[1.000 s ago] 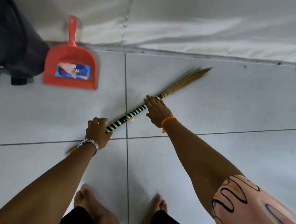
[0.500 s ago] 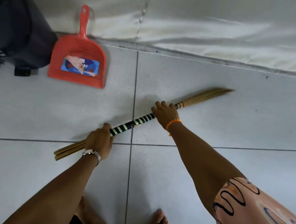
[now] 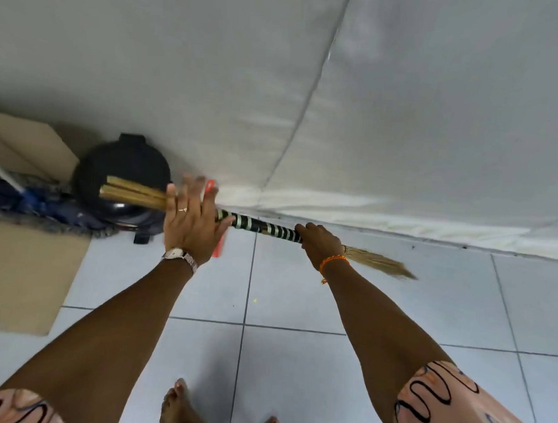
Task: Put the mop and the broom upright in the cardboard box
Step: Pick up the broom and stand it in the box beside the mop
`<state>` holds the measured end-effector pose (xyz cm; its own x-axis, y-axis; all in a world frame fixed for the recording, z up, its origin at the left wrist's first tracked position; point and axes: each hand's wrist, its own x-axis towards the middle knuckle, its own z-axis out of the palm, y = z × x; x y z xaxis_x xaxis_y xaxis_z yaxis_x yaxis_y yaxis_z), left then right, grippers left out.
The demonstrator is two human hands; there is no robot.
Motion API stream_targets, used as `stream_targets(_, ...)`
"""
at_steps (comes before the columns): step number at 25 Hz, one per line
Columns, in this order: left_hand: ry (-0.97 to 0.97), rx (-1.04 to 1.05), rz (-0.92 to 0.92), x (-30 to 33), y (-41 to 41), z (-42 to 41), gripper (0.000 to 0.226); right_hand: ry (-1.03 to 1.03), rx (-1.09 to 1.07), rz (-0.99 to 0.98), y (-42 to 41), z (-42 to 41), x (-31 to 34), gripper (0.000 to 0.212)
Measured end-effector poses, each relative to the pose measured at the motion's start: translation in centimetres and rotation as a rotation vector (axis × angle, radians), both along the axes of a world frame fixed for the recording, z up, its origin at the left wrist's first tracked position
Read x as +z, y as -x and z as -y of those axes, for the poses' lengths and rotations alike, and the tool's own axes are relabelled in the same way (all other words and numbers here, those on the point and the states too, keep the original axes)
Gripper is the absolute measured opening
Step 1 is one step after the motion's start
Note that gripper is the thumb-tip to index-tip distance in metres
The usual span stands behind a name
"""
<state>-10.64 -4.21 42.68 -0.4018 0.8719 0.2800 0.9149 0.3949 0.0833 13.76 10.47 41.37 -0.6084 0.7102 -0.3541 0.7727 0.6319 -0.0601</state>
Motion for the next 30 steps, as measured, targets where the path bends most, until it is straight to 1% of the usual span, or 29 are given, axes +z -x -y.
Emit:
stream_targets(1,-0.093,0.114,0.038,4.7,0.1,-1.0,0.079,-0.021,-0.017,-0.033,0.7,-0.1,4.1,0.03)
stream_targets(2,-0.181,0.245,0.115,9.8,-0.2,-1.6,0.089,-0.046,-0.027,-0.083,1.5,0.0,8.5,0.03)
stream_targets(3,-0.256,0.351,0.218,13.6,-0.5,-2.3,0.096,-0.06,-0.046,-0.124,2.4,0.2,12.0,0.029)
stream_targets(4,-0.343,0.443,0.325,18.4,-0.1,-2.3,0.1,-0.104,-0.038,-0.167,3.9,0.7,15.9,0.029)
stream_targets(5,-0.48,0.469,0.421,23.8,0.4,-2.1,0.101,-0.125,-0.058,-0.186,5.5,1.5,20.2,0.029)
stream_targets(6,-0.612,0.509,0.542,27.7,0.6,-2.1,0.097,-0.128,-0.071,-0.216,6.7,2.4,23.4,0.029)
stream_targets(7,-0.819,0.555,0.655,35.4,3.9,2.6,0.09,-0.104,0.023,-0.298,11.4,6.7,29.8,0.029)
stream_targets(8,-0.988,0.585,0.736,39.2,5.4,4.2,0.082,-0.085,0.051,-0.321,13.2,9.4,33.0,0.028)
stream_targets(9,-1.129,0.601,0.803,41.7,7.8,5.3,0.073,-0.058,0.08,-0.352,15.5,11.5,34.8,0.028)
stream_targets(10,-1.214,0.609,0.835,43.1,9.3,5.7,0.065,-0.043,0.088,-0.376,16.6,13.0,35.6,0.027)
stream_targets(11,-1.237,0.605,0.888,43.4,9.1,5.4,0.056,-0.016,0.071,-0.374,16.4,13.6,35.1,0.027)
stream_targets(14,-1.215,0.576,1.008,43.4,8.9,6.2,0.031,0.091,0.034,-0.378,16.3,16.5,32.7,0.03)
stream_targets(16,-1.189,0.542,1.068,44.1,10.9,8.0,0.019,0.163,0.012,-0.416,18.6,18.8,32.2,0.037)
stream_targets(17,-1.197,0.524,1.085,45.3,13.9,10.8,0.016,0.198,0.016,-0.459,21.9,21.5,32.5,0.041)
stream_targets(19,-1.211,0.42,1.123,47.2,20.2,16.4,0.016,0.275,0.007,-0.525,28.7,27.0,33.5,0.045)
stream_targets(21,-1.182,0.254,1.14,49.4,26.3,22.0,0.021,0.339,-0.015,-0.587,35.8,32.4,34.6,0.043)
stream_targets(22,-1.152,0.201,1.133,50.3,28.0,24.0,0.02,0.36,-0.028,-0.603,38.2,34.2,35.0,0.04)
stream_targets(25,-1.079,0.166,1.099,52.3,34.5,30.3,0.012,0.358,0.011,-0.646,46.2,40.3,36.3,0.03)
stream_targets(27,-1.025,0.131,1.109,53.1,38.3,33.7,0.008,0.377,0.008,-0.671,50.7,43.6,36.7,0.03)
stream_targets(28,-0.99,0.099,1.107,53.6,39.9,35.0,0.009,0.399,0.0,-0.682,52.6,44.7,36.8,0.032)
stream_targets(30,-0.901,0.044,1.037,54.1,43.9,37.3,0.014,0.416,-0.003,-0.711,57.3,46.8,36.8,0.033)
